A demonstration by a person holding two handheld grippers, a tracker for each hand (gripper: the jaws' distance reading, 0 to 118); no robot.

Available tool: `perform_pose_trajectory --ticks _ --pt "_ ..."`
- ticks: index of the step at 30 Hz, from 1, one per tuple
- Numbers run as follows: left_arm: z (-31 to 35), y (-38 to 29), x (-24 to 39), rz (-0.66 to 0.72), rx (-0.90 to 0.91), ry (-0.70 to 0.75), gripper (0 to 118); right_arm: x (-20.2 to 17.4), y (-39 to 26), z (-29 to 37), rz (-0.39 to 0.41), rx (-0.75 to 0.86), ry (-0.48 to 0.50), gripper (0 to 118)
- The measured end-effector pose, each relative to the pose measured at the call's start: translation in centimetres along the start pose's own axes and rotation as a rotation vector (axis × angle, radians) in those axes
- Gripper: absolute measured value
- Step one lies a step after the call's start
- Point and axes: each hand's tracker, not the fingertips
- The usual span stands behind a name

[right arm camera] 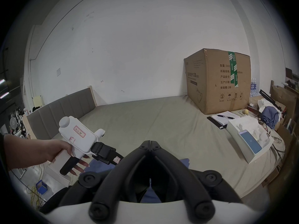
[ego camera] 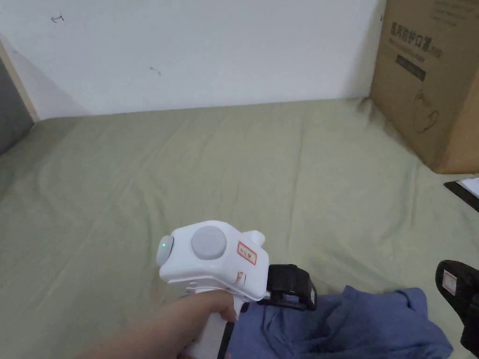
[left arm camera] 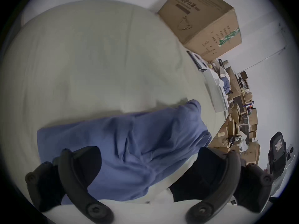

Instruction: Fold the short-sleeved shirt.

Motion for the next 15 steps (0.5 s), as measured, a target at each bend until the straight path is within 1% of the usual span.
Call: perform_pose_trajectory --ticks 5,6,7,8,10,11,13,15 --pt "2.4 -0.9 0.1 0.023 0.023 0.031 116 0.6 -0.4 -0.2 -0.015 -0.003 -0.008 0" --pt "3.3 -0.8 -0.9 0.037 0.014 0.051 115 0.7 -0.5 -0.4 -0.021 -0.008 -0.006 0" --pt "3.9 -1.1 -1.5 0.049 0.014 0.098 109 0.6 -0.5 -0.5 -0.029 -0.014 -0.001 0" --pt "4.5 -1.5 -2.0 0.045 0.047 0.147 96 0.6 -0.6 -0.6 -0.036 -0.018 0.005 0" --pt "5.4 -2.1 -3.1 0.007 0.097 0.223 24 0.6 -0.8 -0.8 -0.042 -0.019 0.011 0" --pt "5.4 -2.4 -3.3 -0.009 0.096 0.259 24 0.5 -0.9 -0.8 -0.041 -0.021 0.013 0" --pt "4.7 -3.0 -3.5 -0.020 0.077 0.329 0 0.5 -0.9 -0.9 -0.037 -0.028 0.019 0" --pt "3.3 -3.2 -3.4 -0.031 0.049 0.287 0 0.5 -1.0 -0.9 -0.034 -0.034 0.022 0"
